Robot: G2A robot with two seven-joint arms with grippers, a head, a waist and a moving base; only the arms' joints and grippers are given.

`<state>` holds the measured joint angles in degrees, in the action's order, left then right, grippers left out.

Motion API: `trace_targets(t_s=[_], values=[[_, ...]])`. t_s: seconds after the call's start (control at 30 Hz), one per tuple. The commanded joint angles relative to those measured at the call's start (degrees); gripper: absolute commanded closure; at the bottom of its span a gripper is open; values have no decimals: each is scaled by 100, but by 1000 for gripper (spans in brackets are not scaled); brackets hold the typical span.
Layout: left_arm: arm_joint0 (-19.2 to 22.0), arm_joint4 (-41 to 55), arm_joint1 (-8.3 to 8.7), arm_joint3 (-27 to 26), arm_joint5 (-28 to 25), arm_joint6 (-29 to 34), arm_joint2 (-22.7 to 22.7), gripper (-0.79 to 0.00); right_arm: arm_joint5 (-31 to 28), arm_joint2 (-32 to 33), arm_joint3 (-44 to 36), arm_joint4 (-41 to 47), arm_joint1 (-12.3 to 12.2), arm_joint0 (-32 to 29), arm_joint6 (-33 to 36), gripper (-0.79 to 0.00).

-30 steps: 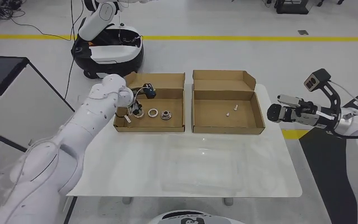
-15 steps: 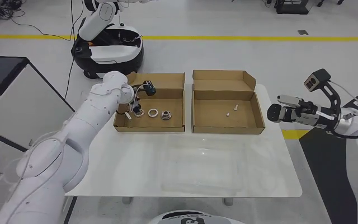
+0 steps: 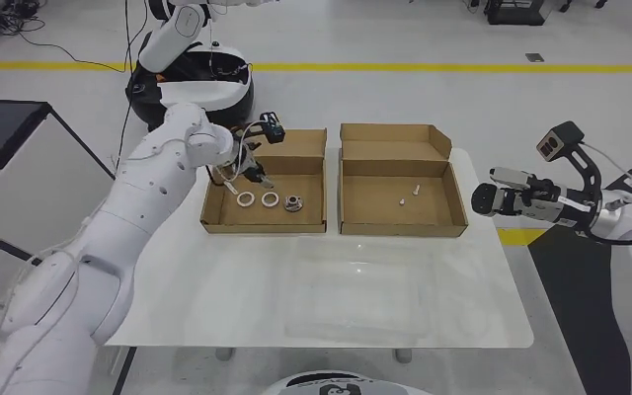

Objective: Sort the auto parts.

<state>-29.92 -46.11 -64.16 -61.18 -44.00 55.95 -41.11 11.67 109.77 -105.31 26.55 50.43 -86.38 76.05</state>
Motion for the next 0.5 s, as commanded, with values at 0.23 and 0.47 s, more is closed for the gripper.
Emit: trace_targets(t_s=[0.23, 0.47], values=[[-1855, 1049, 797, -2834, -283, 63, -1875, -785, 0, 0, 0, 0, 0, 0, 0, -785], [-3117, 1426, 1187, -3975, -836, -403, -3047, -785, 0, 0, 0, 0, 0, 0, 0, -785]])
